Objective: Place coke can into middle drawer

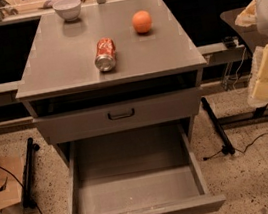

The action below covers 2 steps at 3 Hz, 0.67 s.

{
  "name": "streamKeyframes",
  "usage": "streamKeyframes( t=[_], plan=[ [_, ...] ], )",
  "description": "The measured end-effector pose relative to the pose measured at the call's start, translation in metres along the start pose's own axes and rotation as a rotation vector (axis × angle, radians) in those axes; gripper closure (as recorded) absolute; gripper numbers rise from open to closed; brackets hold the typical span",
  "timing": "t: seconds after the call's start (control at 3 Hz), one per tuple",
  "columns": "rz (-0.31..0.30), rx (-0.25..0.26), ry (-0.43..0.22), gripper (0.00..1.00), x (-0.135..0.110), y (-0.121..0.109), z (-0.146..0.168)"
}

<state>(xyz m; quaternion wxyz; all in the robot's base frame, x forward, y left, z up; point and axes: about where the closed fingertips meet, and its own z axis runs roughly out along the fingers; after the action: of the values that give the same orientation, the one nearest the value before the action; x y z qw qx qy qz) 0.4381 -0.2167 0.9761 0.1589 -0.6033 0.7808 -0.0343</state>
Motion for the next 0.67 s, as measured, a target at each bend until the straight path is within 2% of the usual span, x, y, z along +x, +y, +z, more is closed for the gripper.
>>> streamKeyframes(
  t=[0.33, 0.67],
  plan=[
    [0.0, 0.0, 0.0, 0.0, 0.0, 0.0, 0.0],
    [-0.055, -0.008, -0.037, 0.0, -0.028, -0.012, 0.02]
  ],
)
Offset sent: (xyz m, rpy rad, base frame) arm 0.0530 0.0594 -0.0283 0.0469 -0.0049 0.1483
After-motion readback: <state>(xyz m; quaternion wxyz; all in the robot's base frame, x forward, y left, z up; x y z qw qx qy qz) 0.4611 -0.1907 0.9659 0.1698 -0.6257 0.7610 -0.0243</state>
